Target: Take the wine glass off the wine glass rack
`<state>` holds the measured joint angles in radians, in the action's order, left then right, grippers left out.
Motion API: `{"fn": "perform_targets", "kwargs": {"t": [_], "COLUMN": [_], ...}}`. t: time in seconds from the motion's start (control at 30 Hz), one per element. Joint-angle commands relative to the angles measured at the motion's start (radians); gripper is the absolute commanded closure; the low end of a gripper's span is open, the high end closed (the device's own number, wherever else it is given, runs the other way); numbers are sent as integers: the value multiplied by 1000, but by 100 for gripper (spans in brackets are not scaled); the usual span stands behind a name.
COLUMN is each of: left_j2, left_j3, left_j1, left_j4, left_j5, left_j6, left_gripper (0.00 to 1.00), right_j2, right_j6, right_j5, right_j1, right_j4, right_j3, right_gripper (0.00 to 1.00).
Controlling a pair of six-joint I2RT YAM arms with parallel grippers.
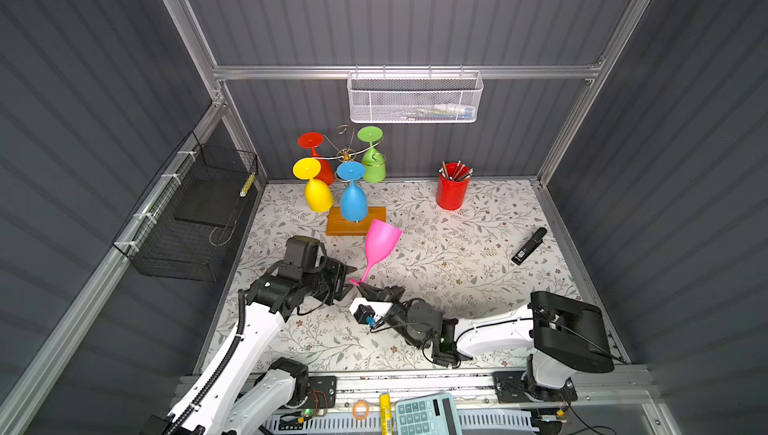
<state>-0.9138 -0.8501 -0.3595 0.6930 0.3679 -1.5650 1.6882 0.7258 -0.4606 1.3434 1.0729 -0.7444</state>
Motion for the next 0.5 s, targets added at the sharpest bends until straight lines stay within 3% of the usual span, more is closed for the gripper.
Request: {"fn": "perform_targets", "kwargs": {"t": [0.0, 0.47], "left_j2": [16, 1], "left_j3": [22, 46], "left_j1": [-4, -4], "left_j4": [-9, -50], "left_j5": [10, 27], "left_j6": [-13, -11], "left_gripper": [58, 77], "right_j2": [19, 24], "right_j6": [17, 28], "right_j5": [-15, -15], "right_j1": [4, 4], "right_j4": [2, -26], "right_j3": [-26, -44], "right_gripper": [100, 100]}}
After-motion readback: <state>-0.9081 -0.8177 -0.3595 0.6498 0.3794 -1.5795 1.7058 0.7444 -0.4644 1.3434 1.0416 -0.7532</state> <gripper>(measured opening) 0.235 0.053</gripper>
